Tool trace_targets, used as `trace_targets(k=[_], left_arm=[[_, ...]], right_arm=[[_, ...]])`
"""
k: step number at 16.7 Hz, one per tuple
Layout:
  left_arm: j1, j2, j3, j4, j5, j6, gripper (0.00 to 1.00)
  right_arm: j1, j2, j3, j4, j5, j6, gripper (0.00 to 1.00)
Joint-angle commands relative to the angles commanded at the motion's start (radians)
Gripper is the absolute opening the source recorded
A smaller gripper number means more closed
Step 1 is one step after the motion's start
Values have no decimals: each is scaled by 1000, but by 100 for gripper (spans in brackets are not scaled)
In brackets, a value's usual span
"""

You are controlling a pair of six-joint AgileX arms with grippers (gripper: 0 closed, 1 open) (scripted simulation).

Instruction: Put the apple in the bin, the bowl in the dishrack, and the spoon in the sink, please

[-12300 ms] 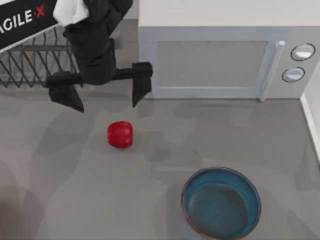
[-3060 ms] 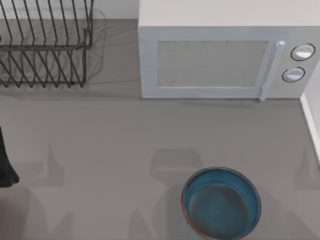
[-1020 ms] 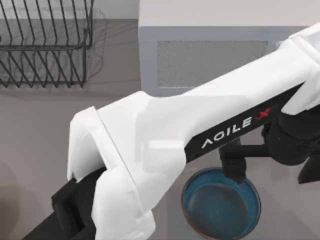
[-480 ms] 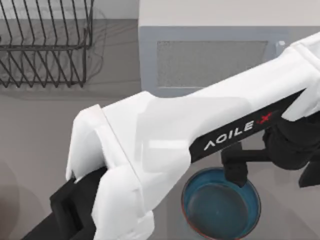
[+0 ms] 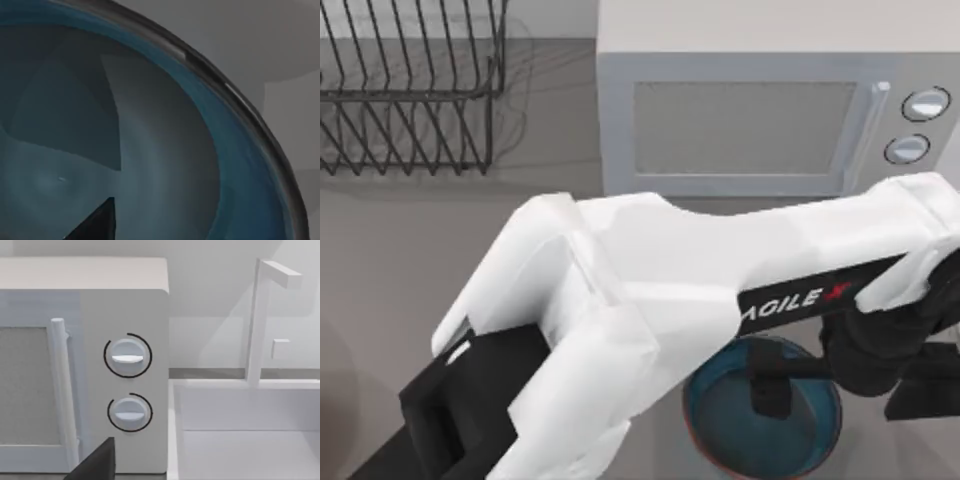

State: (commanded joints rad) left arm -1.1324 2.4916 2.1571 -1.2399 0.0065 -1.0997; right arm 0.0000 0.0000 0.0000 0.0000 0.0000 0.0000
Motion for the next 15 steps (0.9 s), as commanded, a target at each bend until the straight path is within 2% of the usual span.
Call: trace_targets(k=[6, 15], left_arm=[[-1, -5, -44, 43, 0, -1, 100], [-1, -5, -44, 43, 0, -1, 32]], right_arm=[[0, 0, 0, 0, 0, 0, 100], [0, 0, 0, 0, 0, 0, 100]])
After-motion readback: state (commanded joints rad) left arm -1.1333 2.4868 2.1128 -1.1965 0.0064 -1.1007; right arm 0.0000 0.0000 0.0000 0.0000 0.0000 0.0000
